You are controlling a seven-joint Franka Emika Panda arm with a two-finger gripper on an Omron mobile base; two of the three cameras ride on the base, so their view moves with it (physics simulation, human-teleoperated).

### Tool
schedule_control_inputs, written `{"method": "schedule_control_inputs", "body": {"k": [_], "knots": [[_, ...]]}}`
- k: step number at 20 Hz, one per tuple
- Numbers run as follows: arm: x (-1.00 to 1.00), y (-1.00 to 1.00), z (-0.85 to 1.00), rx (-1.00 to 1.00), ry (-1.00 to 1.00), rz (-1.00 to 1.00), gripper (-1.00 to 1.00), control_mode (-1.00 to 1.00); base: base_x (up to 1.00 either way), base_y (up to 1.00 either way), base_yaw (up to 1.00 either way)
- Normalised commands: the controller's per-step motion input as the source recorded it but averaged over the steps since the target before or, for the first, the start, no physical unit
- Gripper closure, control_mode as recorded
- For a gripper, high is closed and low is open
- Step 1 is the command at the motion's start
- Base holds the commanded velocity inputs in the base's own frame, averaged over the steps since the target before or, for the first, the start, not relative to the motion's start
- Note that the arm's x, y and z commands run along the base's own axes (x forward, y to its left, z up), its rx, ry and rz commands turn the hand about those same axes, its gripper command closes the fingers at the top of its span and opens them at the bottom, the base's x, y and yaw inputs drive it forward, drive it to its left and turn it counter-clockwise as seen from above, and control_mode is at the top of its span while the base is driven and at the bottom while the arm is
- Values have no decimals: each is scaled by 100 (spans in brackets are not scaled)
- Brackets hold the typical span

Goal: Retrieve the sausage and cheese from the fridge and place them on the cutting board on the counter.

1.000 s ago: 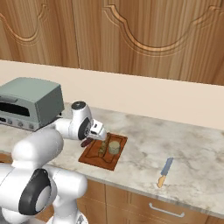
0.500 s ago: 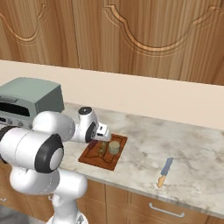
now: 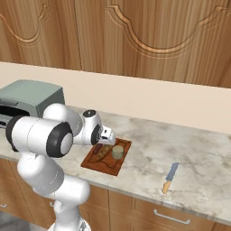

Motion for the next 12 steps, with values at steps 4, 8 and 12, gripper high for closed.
{"method": "schedule_control_inputs", "body": {"k": [4, 8, 12], "knots": [[0, 0, 17, 0, -2, 0, -100, -100, 0, 0, 0], [-38, 0, 59, 0, -19, 0, -100, -100, 0, 0, 0], [-97, 3, 87, 0, -34, 0, -100, -100, 0, 0, 0]]}}
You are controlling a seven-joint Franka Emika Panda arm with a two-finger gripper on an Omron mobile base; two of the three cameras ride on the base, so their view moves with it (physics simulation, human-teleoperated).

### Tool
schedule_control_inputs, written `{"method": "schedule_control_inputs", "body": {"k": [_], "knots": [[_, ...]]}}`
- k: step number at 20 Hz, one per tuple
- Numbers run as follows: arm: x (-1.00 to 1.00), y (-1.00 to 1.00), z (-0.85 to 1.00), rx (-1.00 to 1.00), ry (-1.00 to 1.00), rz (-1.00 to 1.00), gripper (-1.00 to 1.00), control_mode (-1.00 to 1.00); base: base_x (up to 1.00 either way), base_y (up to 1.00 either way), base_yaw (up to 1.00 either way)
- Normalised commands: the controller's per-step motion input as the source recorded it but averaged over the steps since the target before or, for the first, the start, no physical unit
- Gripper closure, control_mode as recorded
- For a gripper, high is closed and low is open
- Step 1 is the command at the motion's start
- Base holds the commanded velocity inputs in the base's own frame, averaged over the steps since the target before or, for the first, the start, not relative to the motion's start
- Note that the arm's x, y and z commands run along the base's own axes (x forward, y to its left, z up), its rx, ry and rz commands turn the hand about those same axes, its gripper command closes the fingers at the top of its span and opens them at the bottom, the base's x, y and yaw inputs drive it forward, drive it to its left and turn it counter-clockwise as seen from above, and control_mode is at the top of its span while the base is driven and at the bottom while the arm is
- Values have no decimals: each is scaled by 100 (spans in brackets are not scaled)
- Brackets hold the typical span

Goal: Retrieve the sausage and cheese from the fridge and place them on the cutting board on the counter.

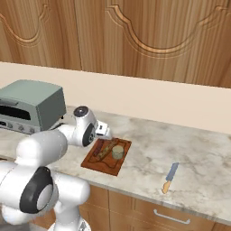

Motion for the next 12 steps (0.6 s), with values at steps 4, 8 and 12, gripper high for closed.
{"method": "schedule_control_inputs", "body": {"k": [4, 8, 12], "knots": [[-85, 19, 100, 0, -21, 2, -100, -100, 0, 0, 0], [-78, 29, 100, 0, 4, 0, -100, -100, 0, 0, 0], [-62, 26, 100, 0, 16, 0, -100, -100, 0, 0, 0]]}}
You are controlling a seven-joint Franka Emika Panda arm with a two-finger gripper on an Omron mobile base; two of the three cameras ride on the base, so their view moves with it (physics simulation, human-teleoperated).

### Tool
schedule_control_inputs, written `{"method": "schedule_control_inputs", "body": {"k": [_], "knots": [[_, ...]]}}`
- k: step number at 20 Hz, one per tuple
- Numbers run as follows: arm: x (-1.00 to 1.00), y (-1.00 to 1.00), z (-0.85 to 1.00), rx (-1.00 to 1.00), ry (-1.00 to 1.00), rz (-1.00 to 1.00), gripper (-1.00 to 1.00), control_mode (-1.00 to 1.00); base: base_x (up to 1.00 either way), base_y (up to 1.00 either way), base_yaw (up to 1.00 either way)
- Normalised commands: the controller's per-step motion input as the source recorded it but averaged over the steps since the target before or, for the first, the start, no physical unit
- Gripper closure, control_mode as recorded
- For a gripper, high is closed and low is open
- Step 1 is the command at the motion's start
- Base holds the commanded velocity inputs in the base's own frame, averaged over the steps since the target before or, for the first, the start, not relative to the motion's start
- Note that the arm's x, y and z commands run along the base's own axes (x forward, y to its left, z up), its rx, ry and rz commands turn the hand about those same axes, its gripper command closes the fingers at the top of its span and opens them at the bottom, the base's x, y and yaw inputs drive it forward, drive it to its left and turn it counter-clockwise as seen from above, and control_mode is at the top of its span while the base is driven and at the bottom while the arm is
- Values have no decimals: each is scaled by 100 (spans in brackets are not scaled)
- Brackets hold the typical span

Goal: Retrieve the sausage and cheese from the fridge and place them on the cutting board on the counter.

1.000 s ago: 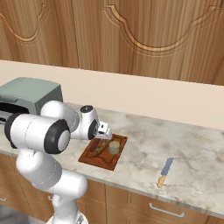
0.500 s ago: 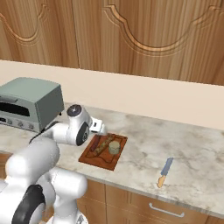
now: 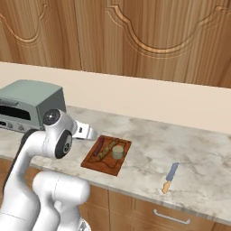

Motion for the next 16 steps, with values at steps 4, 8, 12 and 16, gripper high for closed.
{"method": "schedule_control_inputs", "body": {"k": [4, 8, 12, 16], "knots": [[-51, 34, 100, 0, 31, 0, -100, -100, 0, 0, 0], [-52, 58, 94, 0, 41, 0, -100, -100, 0, 0, 0], [-88, 74, 21, 0, 25, 1, -100, -100, 0, 0, 0], [-99, 69, -4, -6, 2, 0, -100, -100, 0, 0, 0]]}}
